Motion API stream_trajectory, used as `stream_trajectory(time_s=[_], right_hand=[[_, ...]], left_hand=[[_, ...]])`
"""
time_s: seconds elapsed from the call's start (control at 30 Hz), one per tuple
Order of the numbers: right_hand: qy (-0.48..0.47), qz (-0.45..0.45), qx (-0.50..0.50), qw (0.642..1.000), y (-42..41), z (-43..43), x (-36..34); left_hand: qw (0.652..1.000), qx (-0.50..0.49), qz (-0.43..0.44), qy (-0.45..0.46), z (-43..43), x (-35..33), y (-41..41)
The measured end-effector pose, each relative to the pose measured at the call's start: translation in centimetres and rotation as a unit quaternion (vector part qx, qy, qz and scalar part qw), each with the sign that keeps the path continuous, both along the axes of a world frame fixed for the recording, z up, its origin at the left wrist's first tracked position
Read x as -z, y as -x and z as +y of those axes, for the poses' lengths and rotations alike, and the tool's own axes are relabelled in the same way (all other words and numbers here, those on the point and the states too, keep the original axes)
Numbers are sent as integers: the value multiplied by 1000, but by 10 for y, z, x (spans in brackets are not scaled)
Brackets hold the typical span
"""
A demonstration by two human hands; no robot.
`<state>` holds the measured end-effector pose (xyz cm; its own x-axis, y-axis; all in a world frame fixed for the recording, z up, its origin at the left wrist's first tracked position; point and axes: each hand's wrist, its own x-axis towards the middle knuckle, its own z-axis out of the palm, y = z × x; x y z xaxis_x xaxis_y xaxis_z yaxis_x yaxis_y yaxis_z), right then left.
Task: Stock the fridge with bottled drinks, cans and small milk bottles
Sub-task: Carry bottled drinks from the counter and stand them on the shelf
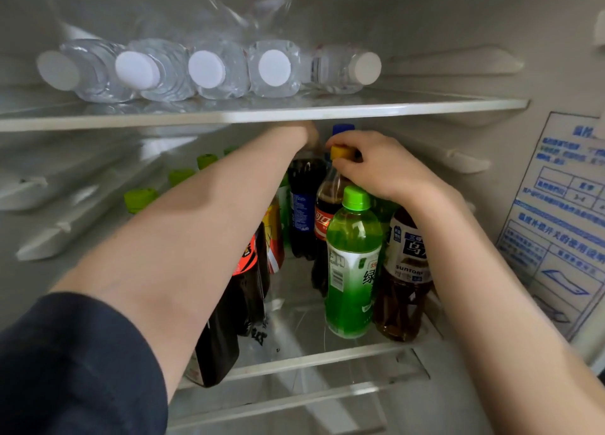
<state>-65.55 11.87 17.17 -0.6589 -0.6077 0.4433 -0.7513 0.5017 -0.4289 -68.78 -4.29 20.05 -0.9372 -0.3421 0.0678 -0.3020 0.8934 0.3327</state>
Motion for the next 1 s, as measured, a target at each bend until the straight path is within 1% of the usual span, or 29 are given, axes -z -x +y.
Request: stream_trajectory(time_s=[0.17, 0.27, 0.33, 0.4, 0.5, 0.6, 0.67, 0.73, 0.8, 0.9, 1.0], right_hand=[[16, -4, -4, 1000, 1, 2, 1], [16, -9, -6, 1000, 1, 3, 1], [18, -3, -2, 1000, 1, 4, 2], [18, 0, 0, 1000, 2, 4, 2], [20, 1, 0, 1000, 2, 4, 2], [22, 3, 1, 1000, 2, 4, 3], [22, 6, 1, 1000, 2, 4, 3], [19, 8, 1, 1000, 2, 5, 3], [14, 8, 2, 1000, 2, 5, 3], [9, 8, 1, 1000, 2, 4, 2], [10, 5, 1, 1000, 1, 4, 1]], left_hand=[[998, 4, 6, -65, -6, -6, 1], [998, 36, 0, -50, -4, -9, 1], [997, 51, 14, -51, -6, -9, 2], [998, 47, 32, -37, -9, -9, 0], [998, 49, 28, -9, -10, -7, 0], [998, 19, 17, -50, -8, -5, 0], [997, 2, 41, -68, -6, -2, 1], [995, -18, 74, -57, -6, 2, 3], [994, -38, 85, -52, -9, 7, 6], [994, -31, 83, -62, -11, 5, 6], [998, -2, 49, -39, -12, -2, 1]])
